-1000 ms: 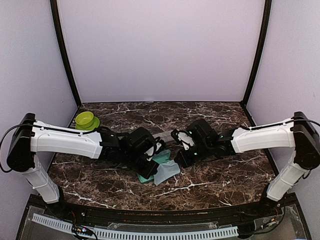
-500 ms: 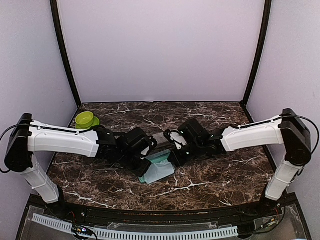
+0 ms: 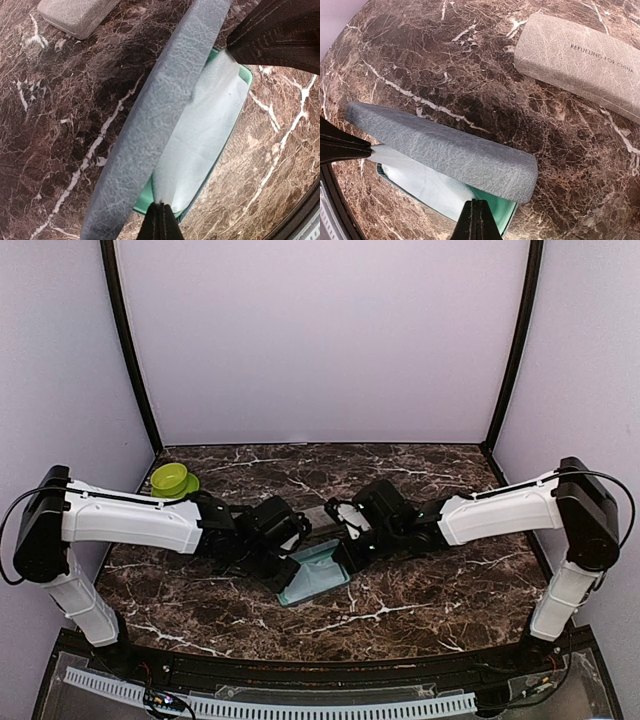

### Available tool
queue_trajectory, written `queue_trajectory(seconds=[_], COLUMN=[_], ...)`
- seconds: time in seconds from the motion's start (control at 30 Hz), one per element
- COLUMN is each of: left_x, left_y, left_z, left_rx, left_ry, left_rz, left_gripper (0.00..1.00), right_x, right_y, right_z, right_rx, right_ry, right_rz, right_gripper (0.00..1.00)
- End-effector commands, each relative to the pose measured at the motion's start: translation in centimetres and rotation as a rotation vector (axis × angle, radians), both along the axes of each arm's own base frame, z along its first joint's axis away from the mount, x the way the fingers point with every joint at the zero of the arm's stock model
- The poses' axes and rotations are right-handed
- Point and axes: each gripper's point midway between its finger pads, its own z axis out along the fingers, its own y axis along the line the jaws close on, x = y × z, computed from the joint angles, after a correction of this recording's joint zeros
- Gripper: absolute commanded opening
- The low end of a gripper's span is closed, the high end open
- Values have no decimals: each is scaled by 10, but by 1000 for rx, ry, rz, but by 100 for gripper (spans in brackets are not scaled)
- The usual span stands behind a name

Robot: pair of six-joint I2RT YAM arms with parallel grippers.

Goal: Organize the sunglasses
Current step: Place the folded cleaning cloth in the sunglasses case.

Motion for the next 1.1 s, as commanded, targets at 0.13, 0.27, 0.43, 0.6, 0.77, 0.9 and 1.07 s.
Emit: queue_trajectory(seconds=[0.13,0.27,0.43,0.6,0.77,0.9,1.07], left_x=[0,2,2,2,4,4,4], left_y=[3,3,2,3,2,1,2], left_z=[-17,-20,-25,-29,-27,-26,-24], left_rx=[37,49,59,72,70,69,70], left_ry=[14,9,12,16,10,9,6], left_rz=[-15,-17,-21,-25,-21,-18,-13], left_gripper=[0,0,0,0,1,8,17], right_x=[8,10,10,11,12,12,11], right_y=[11,10,11,11,13,14,14], right_z=[2,1,-2,-6,-8,-8,-6], right_rx=[11,4,-2,-10,-15,-17,-19], right_ry=[-23,-26,-30,-29,-32,-32,-32], right_rz=[-12,-20,-19,-18,-14,-13,-11], right_gripper=[0,0,0,0,0,2,8])
